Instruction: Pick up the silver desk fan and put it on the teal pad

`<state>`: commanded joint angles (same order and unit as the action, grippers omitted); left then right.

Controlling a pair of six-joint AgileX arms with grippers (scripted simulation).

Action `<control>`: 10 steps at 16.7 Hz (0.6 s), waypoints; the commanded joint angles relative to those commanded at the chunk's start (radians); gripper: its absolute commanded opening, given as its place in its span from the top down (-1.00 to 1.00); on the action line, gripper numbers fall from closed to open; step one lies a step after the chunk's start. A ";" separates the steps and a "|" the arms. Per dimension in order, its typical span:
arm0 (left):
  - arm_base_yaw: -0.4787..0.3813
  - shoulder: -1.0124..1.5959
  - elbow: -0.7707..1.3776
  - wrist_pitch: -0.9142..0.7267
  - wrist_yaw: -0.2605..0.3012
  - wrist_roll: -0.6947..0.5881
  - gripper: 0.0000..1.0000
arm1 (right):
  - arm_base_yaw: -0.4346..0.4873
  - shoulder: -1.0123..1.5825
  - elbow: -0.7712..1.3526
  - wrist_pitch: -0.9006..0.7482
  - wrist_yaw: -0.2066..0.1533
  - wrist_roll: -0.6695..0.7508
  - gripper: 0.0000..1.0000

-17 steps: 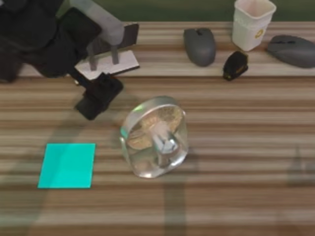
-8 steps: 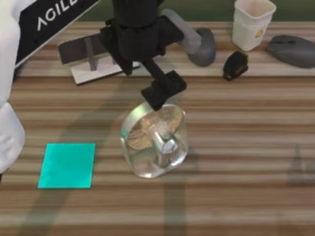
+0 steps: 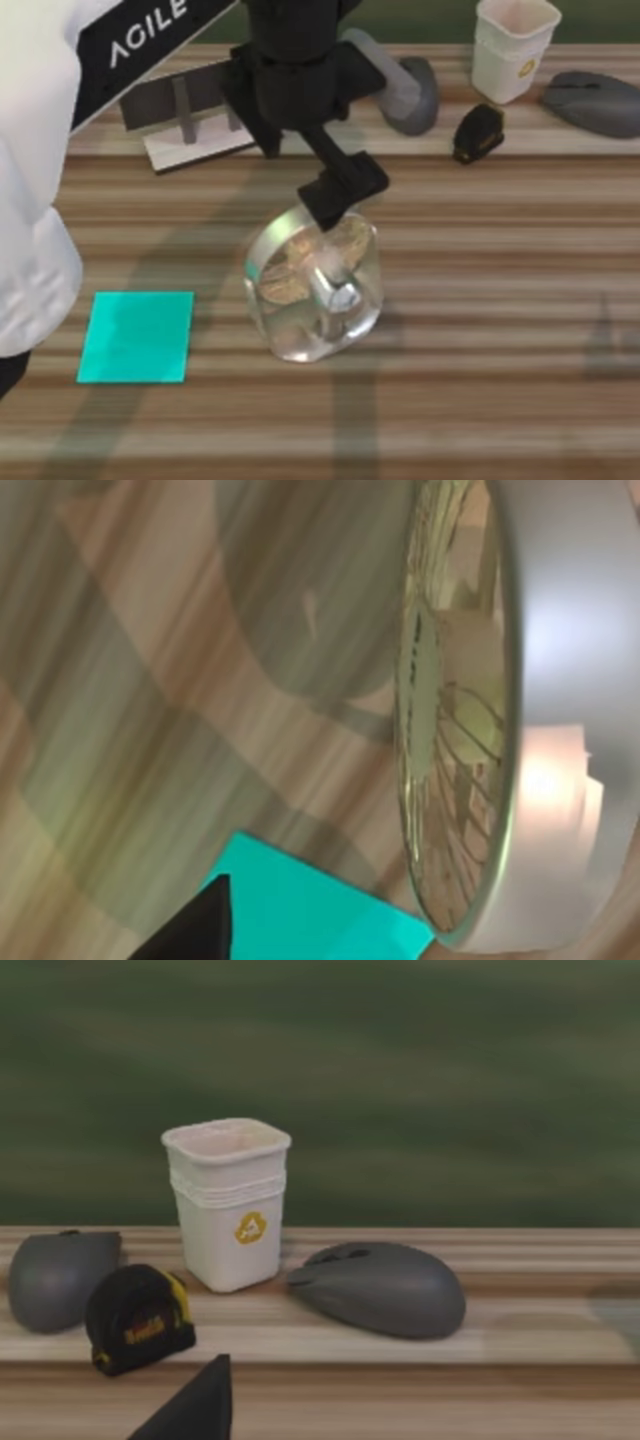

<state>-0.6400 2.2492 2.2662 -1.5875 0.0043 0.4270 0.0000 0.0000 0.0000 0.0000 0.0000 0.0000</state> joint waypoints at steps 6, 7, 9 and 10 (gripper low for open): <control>-0.003 -0.025 -0.162 0.132 -0.001 0.003 -1.00 | 0.000 0.000 0.000 0.000 0.000 0.000 -1.00; -0.003 -0.030 -0.202 0.166 -0.001 0.003 -1.00 | 0.000 0.000 0.000 0.000 0.000 0.000 -1.00; -0.003 -0.037 -0.253 0.214 -0.001 0.002 -1.00 | 0.000 0.000 0.000 0.000 0.000 0.000 -1.00; -0.003 -0.038 -0.262 0.223 -0.001 0.002 -1.00 | 0.000 0.000 0.000 0.000 0.000 0.000 -1.00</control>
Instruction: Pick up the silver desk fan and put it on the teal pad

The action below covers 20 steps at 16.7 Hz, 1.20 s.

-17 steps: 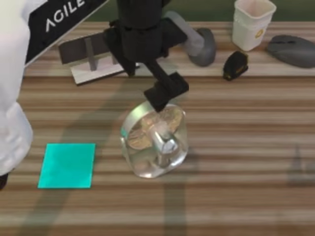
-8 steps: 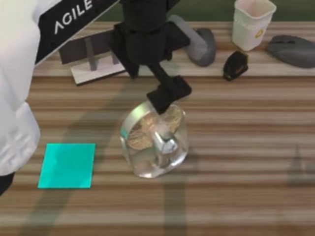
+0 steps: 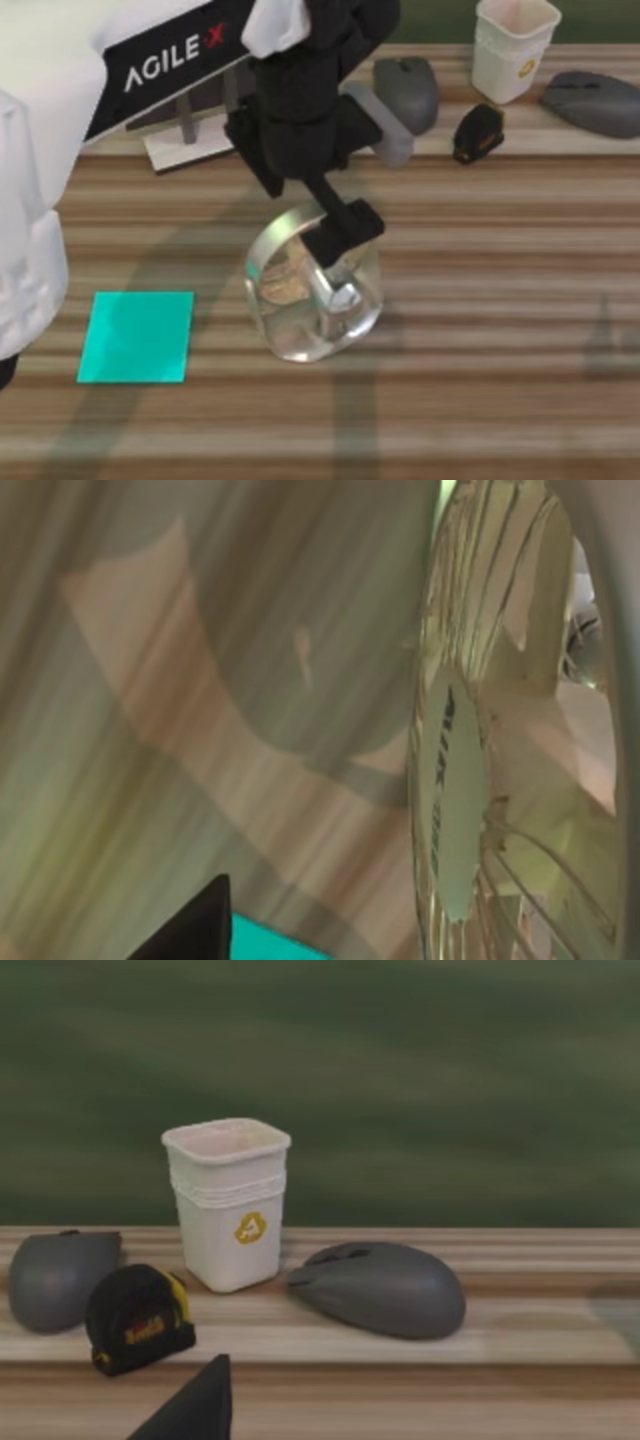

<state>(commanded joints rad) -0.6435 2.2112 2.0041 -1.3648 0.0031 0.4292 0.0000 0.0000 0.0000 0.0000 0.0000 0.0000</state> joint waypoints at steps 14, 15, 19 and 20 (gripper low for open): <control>0.000 0.000 -0.001 0.001 0.000 0.000 0.66 | 0.000 0.000 0.000 0.000 0.000 0.000 -1.00; 0.000 0.000 -0.001 0.001 0.000 0.000 0.81 | 0.000 0.000 0.000 0.000 0.000 0.000 -1.00; 0.000 0.000 -0.001 0.001 0.000 0.000 1.00 | 0.000 0.000 0.000 0.000 0.000 0.000 -1.00; 0.000 0.000 -0.001 0.001 0.000 0.000 1.00 | 0.000 0.000 0.000 0.000 0.000 0.000 -1.00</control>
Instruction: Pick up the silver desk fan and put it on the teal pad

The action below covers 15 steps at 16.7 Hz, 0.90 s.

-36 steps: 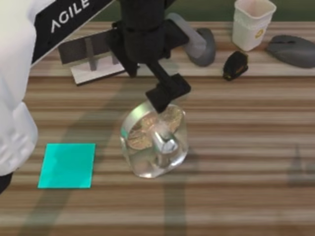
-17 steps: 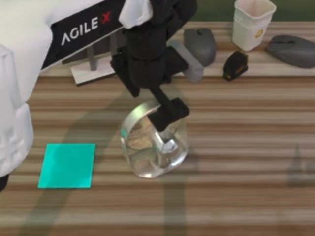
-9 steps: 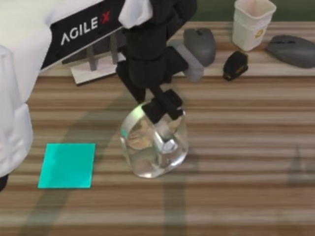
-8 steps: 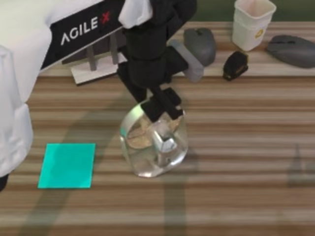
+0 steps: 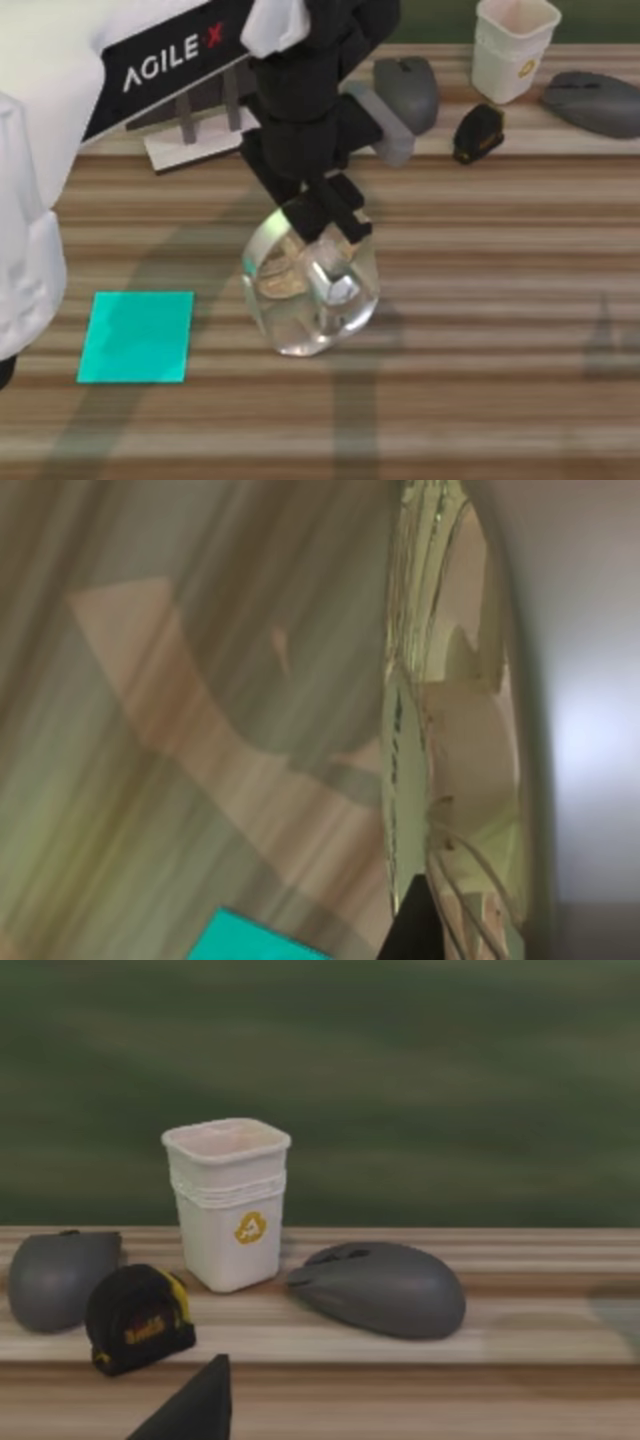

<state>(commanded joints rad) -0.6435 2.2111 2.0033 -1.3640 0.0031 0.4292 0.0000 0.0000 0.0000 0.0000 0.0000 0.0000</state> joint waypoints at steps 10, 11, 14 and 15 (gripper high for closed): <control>0.011 0.024 0.121 -0.106 0.001 -0.001 1.00 | 0.000 0.000 0.000 0.000 0.000 0.000 -1.00; 0.013 0.030 0.168 -0.140 0.000 -0.001 1.00 | 0.000 0.000 0.000 0.000 0.000 0.000 -1.00; 0.018 0.039 0.256 -0.217 0.000 0.000 1.00 | 0.000 0.000 0.000 0.000 0.000 0.000 -1.00; 0.019 0.039 0.264 -0.225 0.000 0.000 1.00 | 0.000 0.000 0.000 0.000 0.000 0.000 -1.00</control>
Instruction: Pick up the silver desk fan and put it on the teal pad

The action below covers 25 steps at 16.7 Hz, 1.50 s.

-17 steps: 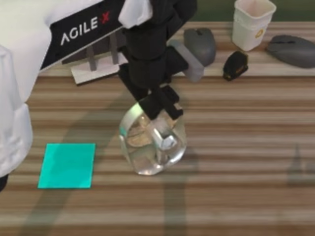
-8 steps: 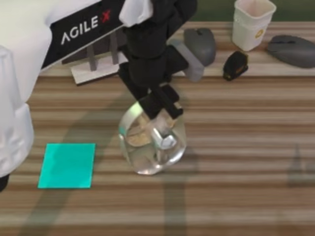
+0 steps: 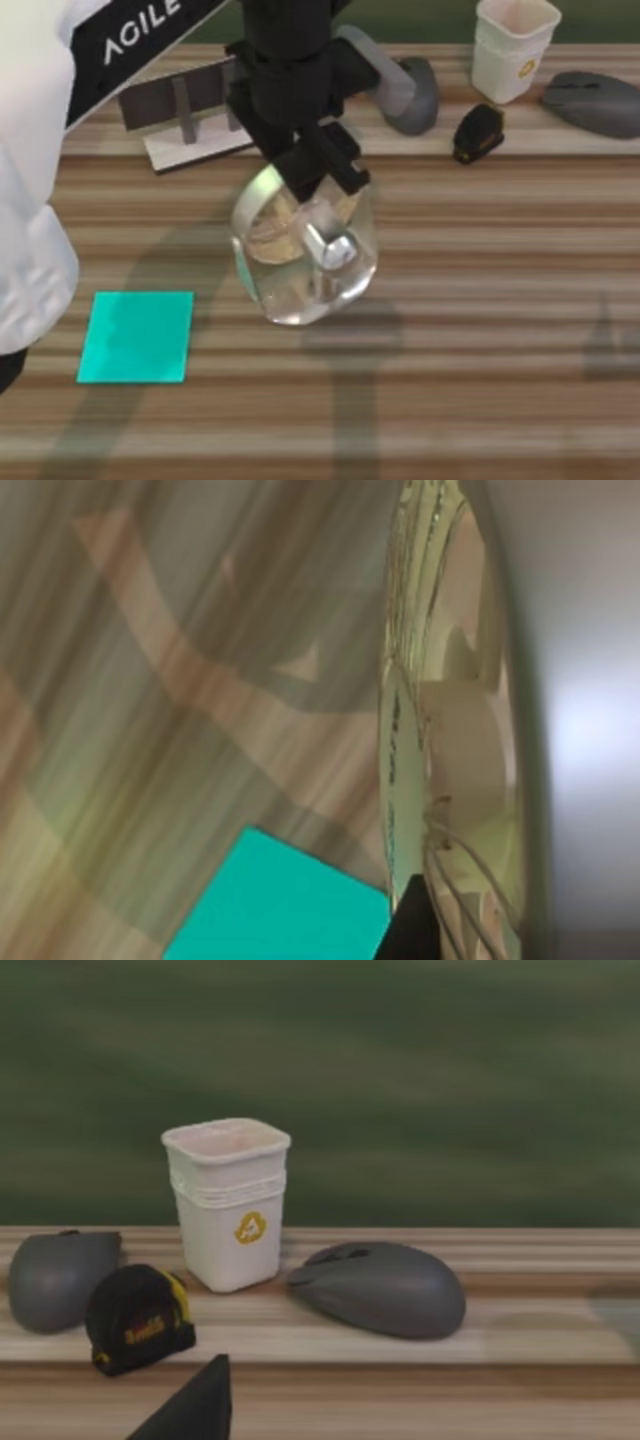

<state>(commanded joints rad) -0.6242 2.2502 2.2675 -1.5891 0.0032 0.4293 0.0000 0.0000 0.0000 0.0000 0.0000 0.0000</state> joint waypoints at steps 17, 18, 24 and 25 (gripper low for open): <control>0.115 -0.241 -0.332 -0.035 -0.098 -0.931 1.00 | 0.000 0.000 0.000 0.000 0.000 0.000 -1.00; 0.130 -0.273 -0.368 -0.024 -0.100 -1.058 1.00 | 0.000 0.000 0.000 0.000 0.000 0.000 -1.00; 0.222 -0.461 -0.592 0.087 -0.076 -1.764 1.00 | 0.000 0.000 0.000 0.000 0.000 0.000 -1.00; 0.236 -0.486 -0.628 0.107 -0.068 -1.859 1.00 | 0.000 0.000 0.000 0.000 0.000 0.000 -1.00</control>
<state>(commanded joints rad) -0.3883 1.7646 1.6392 -1.4818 -0.0644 -1.4299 0.0000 0.0000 0.0000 0.0000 0.0000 0.0000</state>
